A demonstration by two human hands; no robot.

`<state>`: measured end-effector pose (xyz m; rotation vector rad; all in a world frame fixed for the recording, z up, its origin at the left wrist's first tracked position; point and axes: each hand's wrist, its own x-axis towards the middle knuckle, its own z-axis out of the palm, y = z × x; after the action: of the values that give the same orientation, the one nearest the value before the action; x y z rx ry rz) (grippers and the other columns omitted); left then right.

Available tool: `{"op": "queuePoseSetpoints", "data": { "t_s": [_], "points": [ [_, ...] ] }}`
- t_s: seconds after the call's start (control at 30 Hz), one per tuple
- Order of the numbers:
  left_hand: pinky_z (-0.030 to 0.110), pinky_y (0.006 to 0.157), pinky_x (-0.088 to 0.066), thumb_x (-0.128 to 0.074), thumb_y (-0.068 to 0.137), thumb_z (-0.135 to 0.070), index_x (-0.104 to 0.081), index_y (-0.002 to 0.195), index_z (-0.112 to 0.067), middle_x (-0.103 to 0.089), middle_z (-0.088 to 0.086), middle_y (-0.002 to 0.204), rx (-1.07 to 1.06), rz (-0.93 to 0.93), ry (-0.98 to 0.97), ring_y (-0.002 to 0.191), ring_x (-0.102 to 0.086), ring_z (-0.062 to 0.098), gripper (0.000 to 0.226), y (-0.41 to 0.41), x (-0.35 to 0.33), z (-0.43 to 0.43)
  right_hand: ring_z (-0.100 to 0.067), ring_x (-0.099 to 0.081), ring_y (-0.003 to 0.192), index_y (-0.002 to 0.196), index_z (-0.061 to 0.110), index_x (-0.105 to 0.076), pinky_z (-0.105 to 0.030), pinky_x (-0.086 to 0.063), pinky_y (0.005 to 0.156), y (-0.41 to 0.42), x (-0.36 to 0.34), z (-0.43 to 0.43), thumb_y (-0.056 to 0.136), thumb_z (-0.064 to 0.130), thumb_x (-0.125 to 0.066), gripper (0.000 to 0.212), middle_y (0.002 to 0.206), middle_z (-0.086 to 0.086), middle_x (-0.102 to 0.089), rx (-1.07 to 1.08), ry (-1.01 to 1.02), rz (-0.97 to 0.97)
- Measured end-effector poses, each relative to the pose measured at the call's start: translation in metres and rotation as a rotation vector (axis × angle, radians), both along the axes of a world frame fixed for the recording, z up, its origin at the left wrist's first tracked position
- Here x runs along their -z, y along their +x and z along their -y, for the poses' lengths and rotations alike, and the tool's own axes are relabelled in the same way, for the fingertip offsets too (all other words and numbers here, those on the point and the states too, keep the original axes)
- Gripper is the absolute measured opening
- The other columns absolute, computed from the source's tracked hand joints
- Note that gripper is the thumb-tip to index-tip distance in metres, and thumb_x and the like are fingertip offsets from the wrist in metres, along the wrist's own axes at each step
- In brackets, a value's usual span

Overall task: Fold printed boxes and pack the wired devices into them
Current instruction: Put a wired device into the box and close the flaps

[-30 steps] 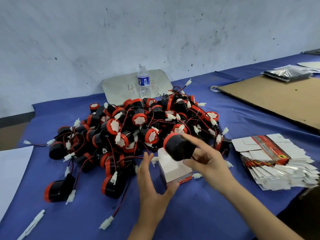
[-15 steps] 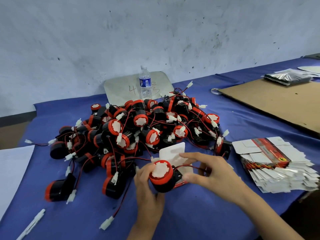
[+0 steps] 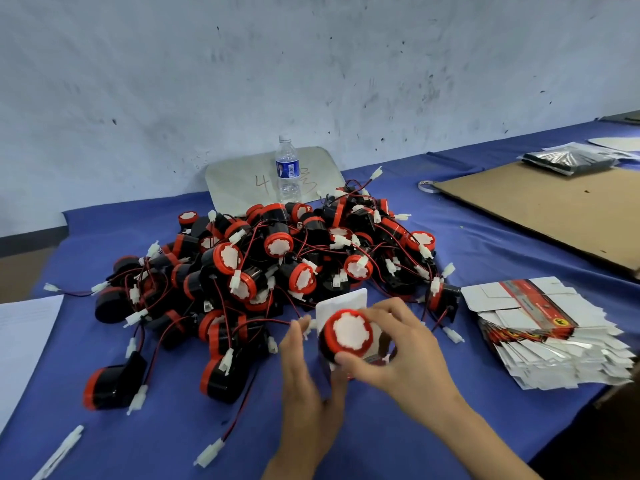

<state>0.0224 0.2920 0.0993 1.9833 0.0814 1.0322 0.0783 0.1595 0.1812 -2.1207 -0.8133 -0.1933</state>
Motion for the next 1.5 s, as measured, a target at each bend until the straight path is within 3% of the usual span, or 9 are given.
{"op": "queuePoseSetpoints", "data": {
  "t_s": [0.13, 0.27, 0.6, 0.77, 0.9, 1.0, 1.1, 1.27, 1.5],
  "points": [
    [-0.002, 0.097, -0.026, -0.072, 0.073, -0.048, 0.014, 0.137, -0.056, -0.01, -0.015, 0.159, 0.134, -0.312, -0.269, 0.138, -0.012, -0.017, 0.107, 0.006, 0.003, 0.002, 0.006, -0.053, 0.087, 0.114, 0.031, -0.063, -0.007, -0.041, 0.072, 0.017, 0.008, -0.006, 0.069, 0.051, -0.074, 0.05, 0.097, 0.022, -0.054, 0.098, -0.019, -0.089],
    [0.005, 0.086, -0.041, -0.076, 0.078, -0.037, 0.011, 0.139, -0.053, -0.047, -0.009, 0.144, 0.156, -0.374, -0.286, 0.124, -0.047, -0.008, 0.108, 0.014, 0.012, -0.007, -0.001, -0.059, 0.099, 0.117, 0.041, -0.051, -0.028, -0.052, 0.078, 0.017, 0.023, -0.015, 0.072, 0.054, -0.068, 0.05, 0.107, 0.022, -0.059, 0.103, -0.182, -0.129],
    [0.028, 0.106, -0.043, -0.071, 0.06, -0.075, -0.002, 0.134, -0.074, -0.035, -0.022, 0.151, 0.164, -0.33, -0.313, 0.137, -0.035, 0.0, 0.101, 0.016, 0.015, -0.009, -0.016, -0.061, 0.1, 0.126, 0.045, -0.041, -0.027, -0.038, 0.06, 0.027, 0.019, -0.018, 0.08, 0.057, -0.053, 0.049, 0.11, 0.014, -0.063, 0.105, -0.58, -0.051],
    [-0.006, 0.091, -0.028, -0.072, 0.087, -0.024, -0.002, 0.133, -0.074, -0.015, -0.048, 0.143, 0.168, -0.343, -0.03, 0.124, -0.016, -0.032, 0.098, 0.013, 0.015, -0.005, -0.018, -0.058, 0.1, 0.124, 0.038, -0.05, -0.027, -0.038, 0.063, 0.032, 0.018, -0.02, 0.088, 0.055, -0.051, 0.04, 0.114, 0.009, -0.059, 0.008, -0.712, -0.155],
    [-0.001, 0.09, -0.036, -0.064, 0.091, -0.006, -0.037, 0.13, -0.067, 0.005, -0.025, 0.156, 0.144, -0.317, 0.146, 0.131, -0.022, -0.022, 0.078, 0.009, 0.013, 0.001, -0.02, -0.057, 0.09, 0.114, 0.03, -0.055, -0.027, -0.036, 0.059, 0.035, 0.019, -0.02, 0.095, 0.048, -0.044, 0.029, 0.1, 0.005, -0.059, -0.028, -0.776, -0.12],
    [0.017, 0.084, -0.051, -0.073, 0.085, -0.007, -0.065, 0.122, -0.035, -0.011, -0.004, 0.158, 0.002, -0.306, 0.207, 0.127, -0.042, 0.003, 0.047, 0.007, 0.009, 0.003, -0.021, -0.058, 0.099, 0.128, 0.03, -0.048, -0.034, -0.049, 0.075, 0.035, 0.017, -0.016, 0.095, 0.041, -0.047, 0.036, 0.113, 0.003, -0.06, -0.112, -0.779, -0.144],
    [0.029, 0.087, -0.054, -0.076, 0.081, -0.005, -0.071, 0.116, -0.021, -0.029, 0.012, 0.153, -0.031, -0.274, 0.233, 0.126, -0.054, 0.027, 0.039, 0.008, 0.006, 0.005, -0.002, -0.061, 0.076, 0.122, 0.03, -0.058, -0.022, -0.052, 0.067, 0.038, 0.007, 0.003, 0.094, 0.022, -0.054, 0.03, 0.099, 0.013, -0.063, -0.267, -0.494, -0.348],
    [0.024, 0.104, -0.04, -0.067, 0.09, -0.013, -0.07, 0.112, -0.021, -0.011, -0.006, 0.155, -0.02, -0.329, 0.173, 0.14, -0.033, 0.018, 0.024, 0.007, 0.006, 0.006, -0.019, -0.068, 0.07, 0.095, 0.024, -0.074, -0.021, -0.052, 0.063, 0.036, -0.005, 0.044, 0.087, 0.025, -0.069, 0.009, 0.088, -0.006, -0.073, -0.262, 0.146, -0.646],
    [0.005, 0.106, -0.023, -0.062, 0.093, -0.015, -0.068, 0.108, -0.018, -0.019, -0.014, 0.149, 0.003, -0.251, 0.172, 0.137, -0.019, -0.003, 0.016, 0.007, 0.005, 0.006, -0.017, -0.073, 0.08, 0.093, 0.014, -0.065, -0.026, -0.058, 0.075, 0.028, 0.019, 0.014, 0.092, -0.003, -0.057, 0.02, 0.089, -0.004, -0.072, 0.044, 0.585, -0.305]
  ]
}}
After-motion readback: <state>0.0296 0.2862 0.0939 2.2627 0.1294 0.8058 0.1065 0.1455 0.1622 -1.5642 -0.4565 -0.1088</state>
